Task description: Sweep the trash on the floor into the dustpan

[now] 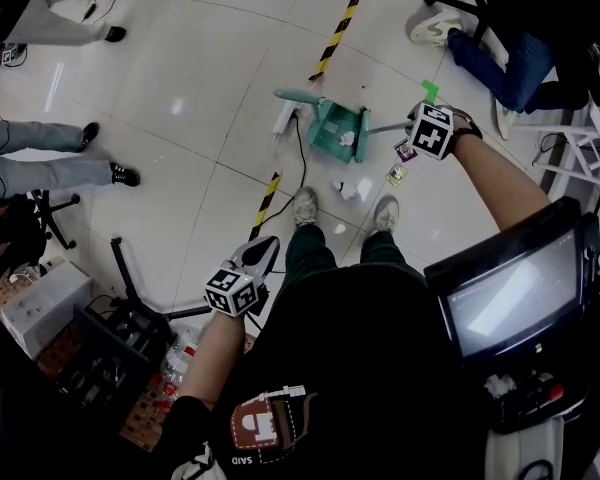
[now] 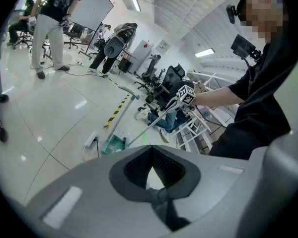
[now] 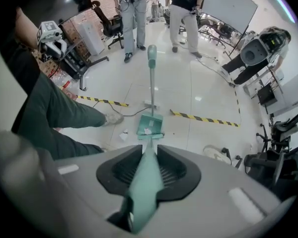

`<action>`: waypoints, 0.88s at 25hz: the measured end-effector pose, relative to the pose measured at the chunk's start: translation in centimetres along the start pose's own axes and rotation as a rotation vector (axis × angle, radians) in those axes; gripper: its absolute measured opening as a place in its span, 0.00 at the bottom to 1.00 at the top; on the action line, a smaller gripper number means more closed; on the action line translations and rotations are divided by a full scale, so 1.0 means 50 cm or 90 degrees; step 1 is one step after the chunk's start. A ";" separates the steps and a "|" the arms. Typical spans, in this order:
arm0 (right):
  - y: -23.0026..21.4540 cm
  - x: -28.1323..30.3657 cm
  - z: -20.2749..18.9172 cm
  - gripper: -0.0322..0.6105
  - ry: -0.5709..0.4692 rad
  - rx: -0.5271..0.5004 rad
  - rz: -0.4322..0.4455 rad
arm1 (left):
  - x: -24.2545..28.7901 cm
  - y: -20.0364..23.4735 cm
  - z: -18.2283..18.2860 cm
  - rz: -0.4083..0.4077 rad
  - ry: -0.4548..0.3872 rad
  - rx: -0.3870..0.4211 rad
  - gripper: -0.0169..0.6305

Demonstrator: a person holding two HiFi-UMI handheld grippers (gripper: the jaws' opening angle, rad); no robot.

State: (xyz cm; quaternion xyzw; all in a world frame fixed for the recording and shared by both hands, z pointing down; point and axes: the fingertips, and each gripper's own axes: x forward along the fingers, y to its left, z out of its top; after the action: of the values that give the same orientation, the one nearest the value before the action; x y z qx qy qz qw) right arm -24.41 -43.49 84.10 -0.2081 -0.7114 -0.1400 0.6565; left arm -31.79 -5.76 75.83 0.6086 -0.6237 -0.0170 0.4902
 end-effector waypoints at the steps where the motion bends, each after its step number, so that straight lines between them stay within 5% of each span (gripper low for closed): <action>1: 0.000 -0.006 0.010 0.19 -0.015 0.009 -0.004 | 0.000 0.001 -0.001 0.001 0.000 -0.001 0.03; 6: 0.024 -0.042 0.022 0.19 -0.037 0.041 -0.011 | -0.007 0.007 0.024 -0.007 -0.010 0.002 0.03; 10: 0.086 -0.101 -0.027 0.19 -0.018 0.138 -0.018 | -0.017 0.004 0.060 -0.052 0.000 0.027 0.03; 16: 0.268 -0.192 -0.144 0.19 -0.013 0.321 -0.031 | -0.005 -0.012 0.160 -0.155 0.035 0.137 0.03; 22: 0.501 -0.255 -0.273 0.19 -0.015 0.434 -0.042 | -0.017 -0.098 0.188 -0.195 0.024 0.206 0.03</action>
State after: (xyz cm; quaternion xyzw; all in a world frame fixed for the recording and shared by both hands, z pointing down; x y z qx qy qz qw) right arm 0.21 -29.45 70.93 0.0446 -0.7313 0.0868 0.6751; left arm -34.28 -11.79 67.41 0.7671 -0.5095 0.0202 0.3894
